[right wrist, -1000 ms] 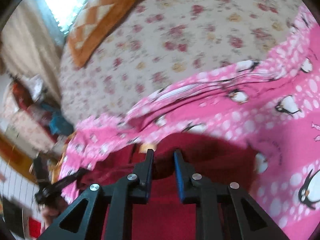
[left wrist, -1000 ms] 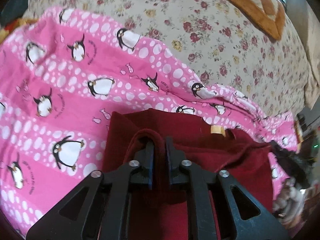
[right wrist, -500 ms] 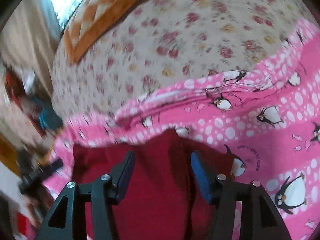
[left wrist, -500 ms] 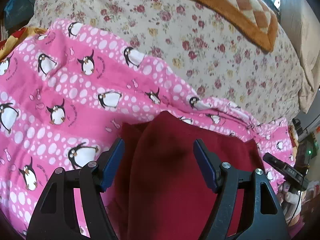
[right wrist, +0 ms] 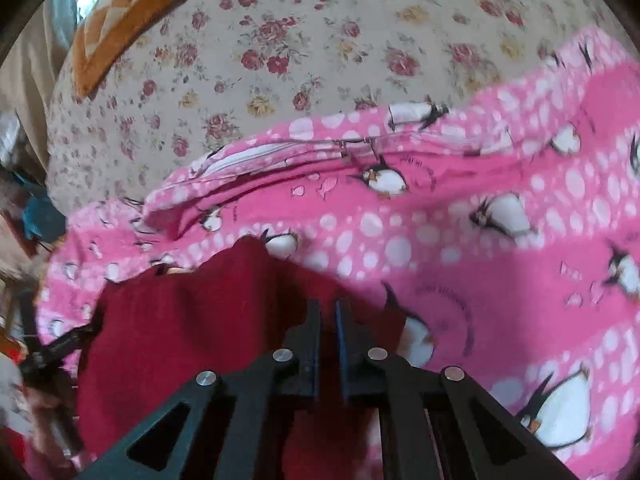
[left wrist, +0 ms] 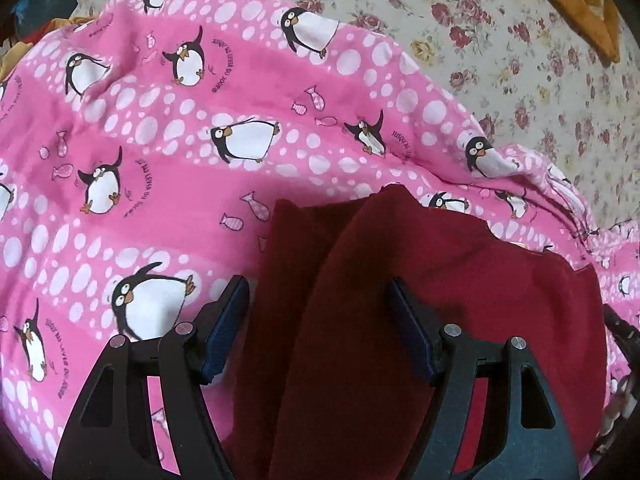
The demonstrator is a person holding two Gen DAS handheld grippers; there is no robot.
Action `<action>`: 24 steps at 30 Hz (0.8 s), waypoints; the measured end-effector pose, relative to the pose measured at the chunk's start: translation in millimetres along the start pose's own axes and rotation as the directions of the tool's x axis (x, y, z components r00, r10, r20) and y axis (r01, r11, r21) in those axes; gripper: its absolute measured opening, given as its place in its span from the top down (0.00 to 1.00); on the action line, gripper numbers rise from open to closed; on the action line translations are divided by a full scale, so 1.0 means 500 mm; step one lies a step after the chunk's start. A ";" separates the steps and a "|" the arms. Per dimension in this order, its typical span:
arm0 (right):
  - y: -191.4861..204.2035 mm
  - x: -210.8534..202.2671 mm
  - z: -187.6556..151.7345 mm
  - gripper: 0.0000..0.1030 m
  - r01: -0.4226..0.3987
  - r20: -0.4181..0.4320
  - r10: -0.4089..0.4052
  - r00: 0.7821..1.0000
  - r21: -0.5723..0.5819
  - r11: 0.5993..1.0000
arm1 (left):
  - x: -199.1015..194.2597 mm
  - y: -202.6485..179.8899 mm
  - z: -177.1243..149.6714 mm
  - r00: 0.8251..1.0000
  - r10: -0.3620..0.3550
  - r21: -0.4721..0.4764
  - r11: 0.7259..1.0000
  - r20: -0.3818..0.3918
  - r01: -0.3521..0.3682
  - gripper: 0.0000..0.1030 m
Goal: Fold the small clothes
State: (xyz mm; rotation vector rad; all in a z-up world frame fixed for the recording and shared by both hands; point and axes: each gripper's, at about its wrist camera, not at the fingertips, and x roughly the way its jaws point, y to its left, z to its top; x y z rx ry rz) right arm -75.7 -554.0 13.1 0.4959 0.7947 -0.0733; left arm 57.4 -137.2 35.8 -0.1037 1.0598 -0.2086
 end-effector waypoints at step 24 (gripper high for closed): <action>0.189 -0.010 -0.047 0.68 0.015 -0.085 -0.032 0.996 -0.190 0.982 | -0.143 0.051 -0.169 0.999 0.016 -0.002 1.000 0.045 -0.016 0.31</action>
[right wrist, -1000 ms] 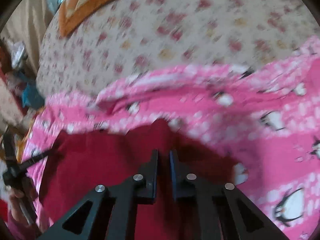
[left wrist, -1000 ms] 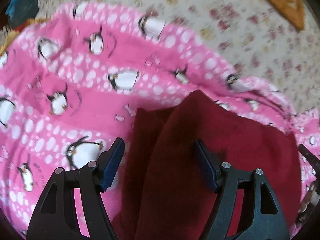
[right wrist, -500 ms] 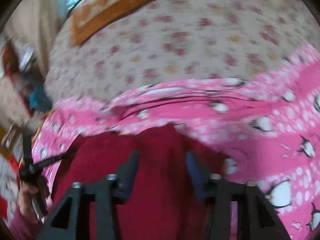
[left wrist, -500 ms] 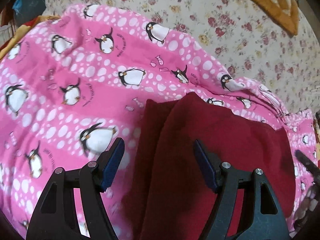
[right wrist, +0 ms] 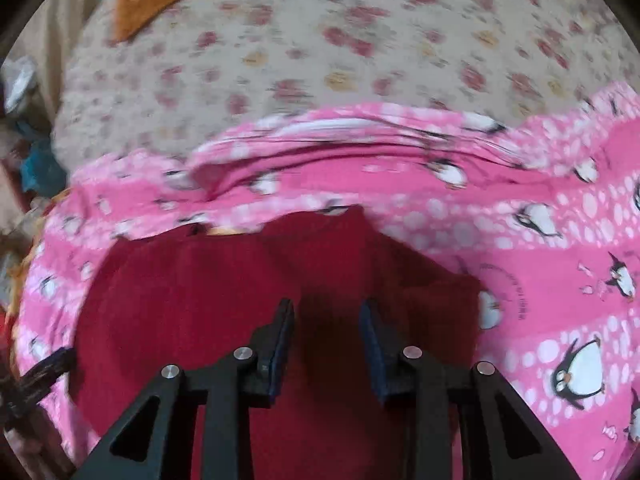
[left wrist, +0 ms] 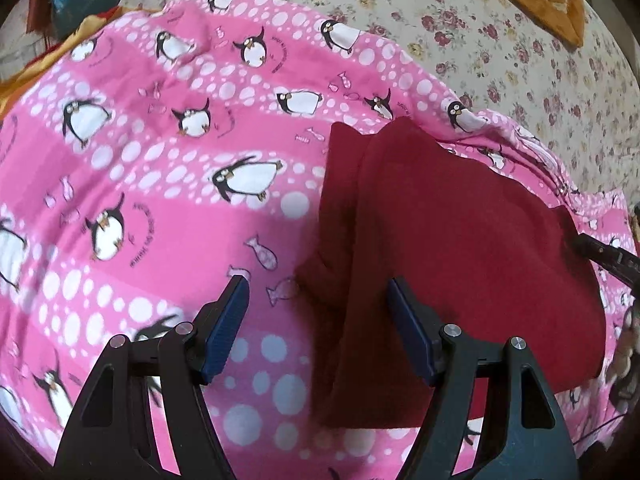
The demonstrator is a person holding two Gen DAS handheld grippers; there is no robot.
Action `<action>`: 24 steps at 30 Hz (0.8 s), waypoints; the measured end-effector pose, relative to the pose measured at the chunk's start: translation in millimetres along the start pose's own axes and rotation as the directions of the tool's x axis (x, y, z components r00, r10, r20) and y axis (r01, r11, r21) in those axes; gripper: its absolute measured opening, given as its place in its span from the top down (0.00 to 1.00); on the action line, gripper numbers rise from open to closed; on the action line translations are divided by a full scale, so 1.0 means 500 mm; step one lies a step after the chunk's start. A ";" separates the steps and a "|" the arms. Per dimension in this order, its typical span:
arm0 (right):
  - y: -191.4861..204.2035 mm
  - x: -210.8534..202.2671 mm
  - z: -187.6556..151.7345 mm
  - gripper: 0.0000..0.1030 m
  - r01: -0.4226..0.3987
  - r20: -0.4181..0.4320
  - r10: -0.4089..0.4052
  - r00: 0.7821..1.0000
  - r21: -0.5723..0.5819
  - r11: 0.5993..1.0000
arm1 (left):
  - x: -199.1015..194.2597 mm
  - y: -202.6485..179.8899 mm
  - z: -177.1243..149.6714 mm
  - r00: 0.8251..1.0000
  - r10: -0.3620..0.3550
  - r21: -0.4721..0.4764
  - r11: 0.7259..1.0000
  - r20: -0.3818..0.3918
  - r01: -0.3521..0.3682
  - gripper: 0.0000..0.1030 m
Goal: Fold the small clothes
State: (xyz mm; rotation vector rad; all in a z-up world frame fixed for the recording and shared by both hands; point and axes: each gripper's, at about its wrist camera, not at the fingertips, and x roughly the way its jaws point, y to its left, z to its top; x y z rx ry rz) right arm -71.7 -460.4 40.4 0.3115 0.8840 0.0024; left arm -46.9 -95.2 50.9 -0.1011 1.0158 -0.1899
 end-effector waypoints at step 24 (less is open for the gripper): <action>0.413 0.224 -0.008 0.62 -0.087 -0.094 0.053 0.994 -0.405 0.910 | 0.026 0.014 0.003 0.996 -0.083 -0.011 0.996 0.029 0.083 0.29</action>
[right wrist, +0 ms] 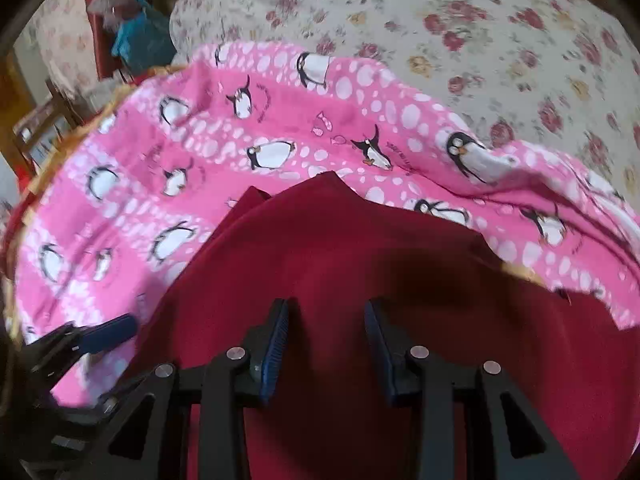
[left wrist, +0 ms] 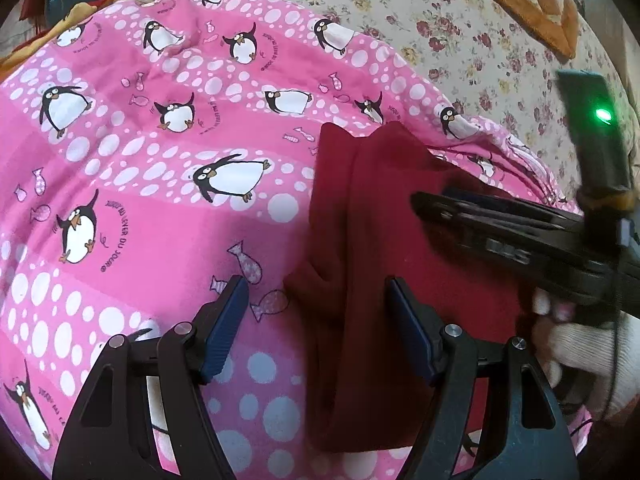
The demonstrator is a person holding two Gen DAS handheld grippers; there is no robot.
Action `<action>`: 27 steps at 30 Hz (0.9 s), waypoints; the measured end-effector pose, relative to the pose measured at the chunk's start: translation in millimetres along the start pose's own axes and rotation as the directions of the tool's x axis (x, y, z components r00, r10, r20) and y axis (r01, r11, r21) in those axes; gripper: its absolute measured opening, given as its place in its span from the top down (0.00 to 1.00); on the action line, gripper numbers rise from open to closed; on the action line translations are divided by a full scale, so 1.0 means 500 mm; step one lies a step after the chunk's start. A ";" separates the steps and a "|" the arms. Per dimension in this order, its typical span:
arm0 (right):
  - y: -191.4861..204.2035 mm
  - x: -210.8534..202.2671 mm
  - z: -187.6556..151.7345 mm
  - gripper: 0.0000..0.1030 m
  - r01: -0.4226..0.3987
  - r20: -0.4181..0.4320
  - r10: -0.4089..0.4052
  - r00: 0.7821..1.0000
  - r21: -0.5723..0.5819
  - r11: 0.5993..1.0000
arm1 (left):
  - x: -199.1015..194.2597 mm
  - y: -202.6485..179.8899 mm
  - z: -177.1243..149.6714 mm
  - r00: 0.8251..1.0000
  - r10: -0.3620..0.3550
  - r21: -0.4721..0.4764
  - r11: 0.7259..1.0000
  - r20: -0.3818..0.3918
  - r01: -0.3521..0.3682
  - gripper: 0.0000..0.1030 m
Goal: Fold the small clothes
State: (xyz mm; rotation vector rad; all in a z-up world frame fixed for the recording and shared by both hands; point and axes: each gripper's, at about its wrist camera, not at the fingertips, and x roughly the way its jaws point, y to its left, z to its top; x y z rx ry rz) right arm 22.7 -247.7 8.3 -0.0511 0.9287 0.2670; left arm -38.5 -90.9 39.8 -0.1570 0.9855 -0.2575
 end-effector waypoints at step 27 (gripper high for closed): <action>-0.010 0.049 0.033 0.25 -0.093 -0.090 0.102 0.991 0.099 0.991 | 0.002 0.015 0.002 0.998 -0.066 -0.030 0.997 0.001 0.066 0.27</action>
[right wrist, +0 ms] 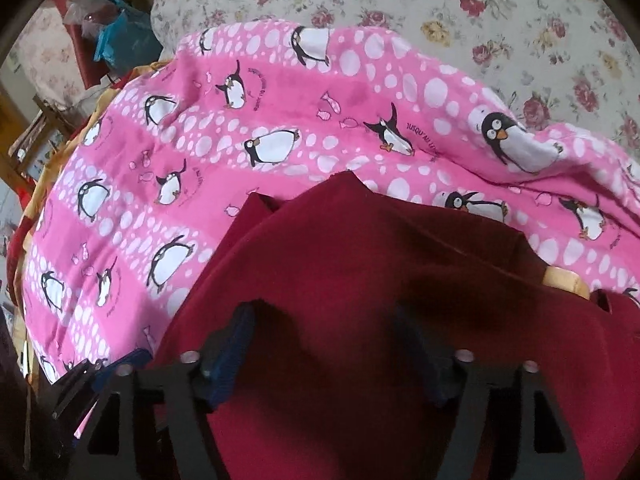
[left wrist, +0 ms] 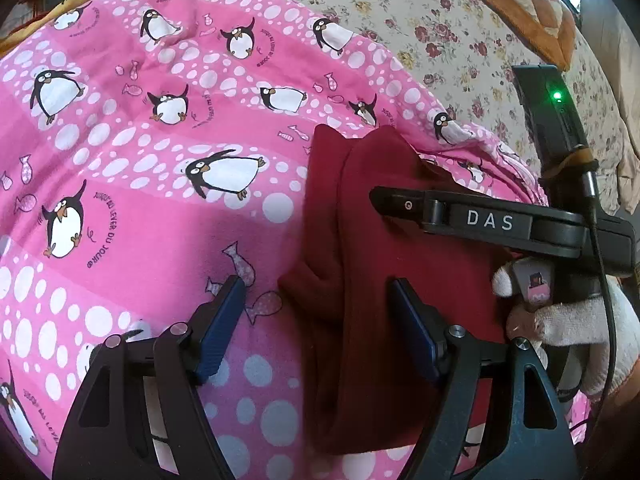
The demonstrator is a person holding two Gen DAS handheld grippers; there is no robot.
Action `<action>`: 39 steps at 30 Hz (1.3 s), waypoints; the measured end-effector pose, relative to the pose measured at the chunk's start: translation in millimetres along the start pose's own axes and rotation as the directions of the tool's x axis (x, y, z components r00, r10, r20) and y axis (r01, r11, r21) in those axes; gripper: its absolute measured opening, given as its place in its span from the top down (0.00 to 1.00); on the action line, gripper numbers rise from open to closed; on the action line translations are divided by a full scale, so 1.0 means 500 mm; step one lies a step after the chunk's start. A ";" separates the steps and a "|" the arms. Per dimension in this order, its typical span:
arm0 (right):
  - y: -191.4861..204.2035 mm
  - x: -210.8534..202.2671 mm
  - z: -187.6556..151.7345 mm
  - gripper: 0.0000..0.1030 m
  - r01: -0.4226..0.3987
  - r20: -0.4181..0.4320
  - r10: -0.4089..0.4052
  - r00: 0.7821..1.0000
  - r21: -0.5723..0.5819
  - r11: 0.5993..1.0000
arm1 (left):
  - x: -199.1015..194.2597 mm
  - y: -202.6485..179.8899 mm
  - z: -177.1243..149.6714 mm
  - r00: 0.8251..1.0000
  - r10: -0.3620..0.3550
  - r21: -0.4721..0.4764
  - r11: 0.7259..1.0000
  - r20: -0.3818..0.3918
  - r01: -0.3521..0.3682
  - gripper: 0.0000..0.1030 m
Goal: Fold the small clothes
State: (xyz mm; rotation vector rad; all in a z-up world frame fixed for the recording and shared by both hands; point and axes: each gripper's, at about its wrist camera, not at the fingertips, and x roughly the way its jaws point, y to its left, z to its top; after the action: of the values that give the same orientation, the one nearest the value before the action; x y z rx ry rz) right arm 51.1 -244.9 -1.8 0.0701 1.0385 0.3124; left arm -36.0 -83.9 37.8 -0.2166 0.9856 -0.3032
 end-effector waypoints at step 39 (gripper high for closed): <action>0.027 -0.040 0.056 0.75 -0.139 0.034 0.140 0.990 -0.011 0.990 | -0.025 -0.006 0.006 0.963 -0.268 -0.024 0.963 0.039 0.269 0.72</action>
State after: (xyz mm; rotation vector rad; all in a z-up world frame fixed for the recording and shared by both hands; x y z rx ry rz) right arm 62.8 -235.3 32.2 0.1401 0.9992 0.4413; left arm -40.1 -82.4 50.2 -0.3823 0.9263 -0.5317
